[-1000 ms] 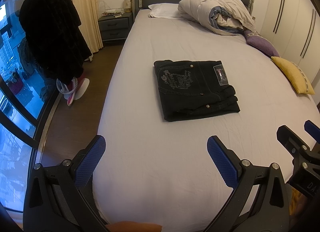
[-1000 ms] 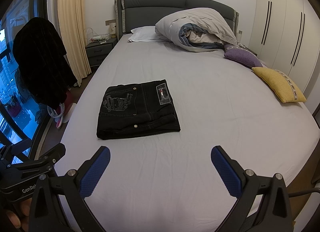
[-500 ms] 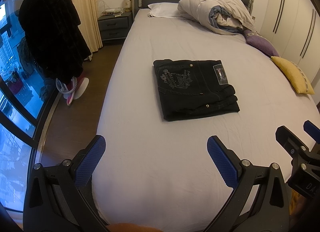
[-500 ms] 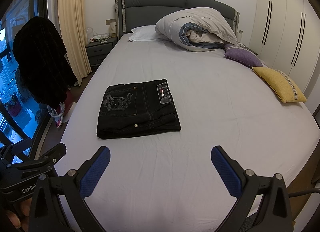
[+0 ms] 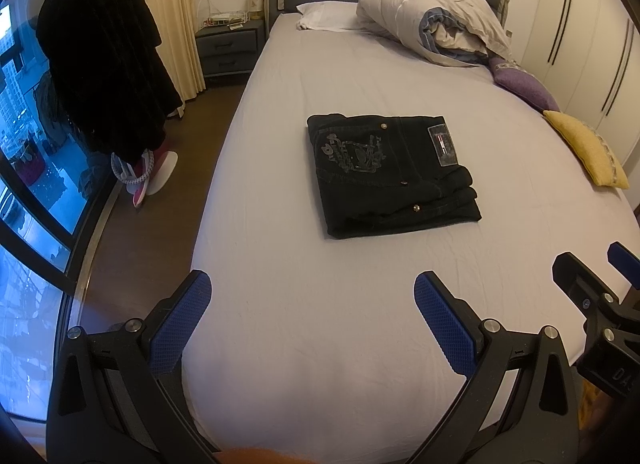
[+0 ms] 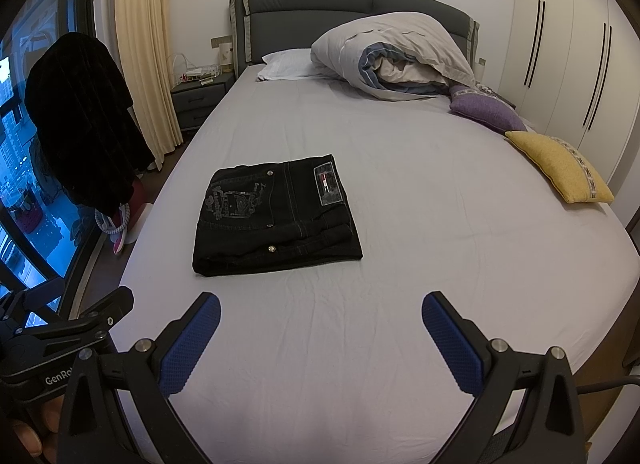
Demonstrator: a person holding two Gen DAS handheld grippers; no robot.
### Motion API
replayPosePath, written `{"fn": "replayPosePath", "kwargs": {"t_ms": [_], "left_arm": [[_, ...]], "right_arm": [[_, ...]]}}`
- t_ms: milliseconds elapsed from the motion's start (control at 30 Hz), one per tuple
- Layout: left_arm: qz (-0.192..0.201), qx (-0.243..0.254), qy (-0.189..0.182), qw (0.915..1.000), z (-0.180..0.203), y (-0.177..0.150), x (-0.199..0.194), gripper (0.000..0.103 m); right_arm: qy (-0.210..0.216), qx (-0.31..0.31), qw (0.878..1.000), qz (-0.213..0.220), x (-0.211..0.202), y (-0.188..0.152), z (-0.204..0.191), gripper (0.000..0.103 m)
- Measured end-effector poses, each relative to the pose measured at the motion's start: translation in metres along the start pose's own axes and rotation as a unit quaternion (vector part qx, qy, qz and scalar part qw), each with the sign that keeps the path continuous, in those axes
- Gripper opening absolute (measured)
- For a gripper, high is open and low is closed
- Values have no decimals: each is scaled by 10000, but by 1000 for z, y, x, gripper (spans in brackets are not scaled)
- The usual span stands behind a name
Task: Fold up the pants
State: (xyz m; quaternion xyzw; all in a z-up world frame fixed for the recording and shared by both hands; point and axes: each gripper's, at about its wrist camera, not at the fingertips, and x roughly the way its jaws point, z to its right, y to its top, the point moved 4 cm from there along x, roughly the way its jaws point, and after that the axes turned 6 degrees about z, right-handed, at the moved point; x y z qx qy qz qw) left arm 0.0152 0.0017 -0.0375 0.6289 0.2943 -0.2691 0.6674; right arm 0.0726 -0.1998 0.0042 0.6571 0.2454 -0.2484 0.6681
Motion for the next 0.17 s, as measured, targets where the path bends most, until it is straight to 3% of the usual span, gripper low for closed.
{"fn": "replayPosePath", "kwargs": {"t_ms": [167], "left_arm": [[17,-11,1,10000,-3,1,2,103]], "right_arm": [[-1,5,10000,-7,0,-1,0,103]]}}
